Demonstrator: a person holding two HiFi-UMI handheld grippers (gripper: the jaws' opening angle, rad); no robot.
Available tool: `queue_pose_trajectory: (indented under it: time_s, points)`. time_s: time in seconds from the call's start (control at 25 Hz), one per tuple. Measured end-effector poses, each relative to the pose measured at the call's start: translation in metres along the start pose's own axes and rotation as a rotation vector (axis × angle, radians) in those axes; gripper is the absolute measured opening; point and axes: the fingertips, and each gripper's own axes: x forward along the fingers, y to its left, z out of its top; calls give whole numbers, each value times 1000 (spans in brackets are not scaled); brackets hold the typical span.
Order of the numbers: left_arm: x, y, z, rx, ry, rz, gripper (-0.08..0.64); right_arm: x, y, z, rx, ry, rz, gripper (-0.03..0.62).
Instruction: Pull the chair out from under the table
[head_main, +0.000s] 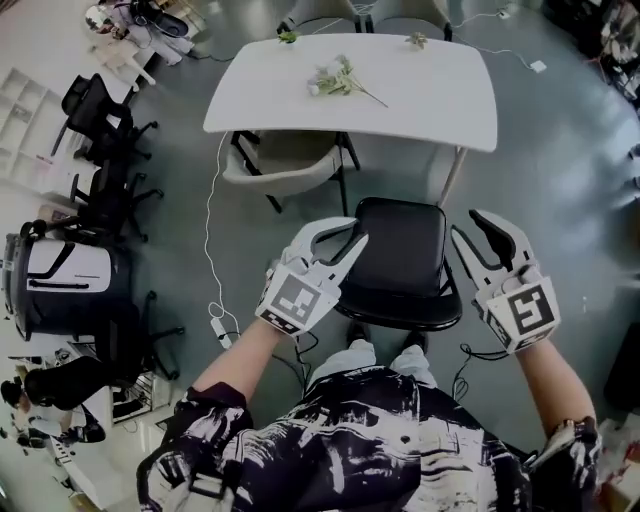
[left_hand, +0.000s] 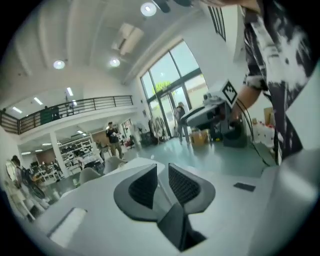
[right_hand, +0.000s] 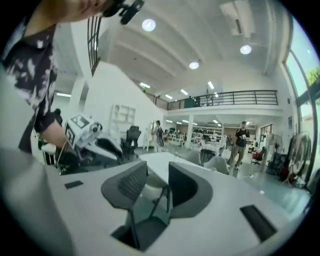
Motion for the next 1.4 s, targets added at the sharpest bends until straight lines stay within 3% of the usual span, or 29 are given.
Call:
queue_pose_trajectory:
  time_s: [0.16, 0.32, 0.6, 0.8, 1.4]
  points:
    - [8, 35, 87, -139, -201, -8, 59, 3, -17, 98, 33, -188, -58, 84]
    - [8, 47, 135, -180, -294, -44, 51, -3, -19, 137, 20, -264, -119, 60]
    - [22, 46, 157, -277, -357, -111, 19, 1, -31, 109, 99, -218, -166, 26]
    - [31, 37, 154, -301, -358, -167, 6, 1, -40, 88, 144, -178, -197, 3]
    - [52, 41, 141, -299, -326, -162, 5, 0, -51, 64, 150, -130, -222, 2]
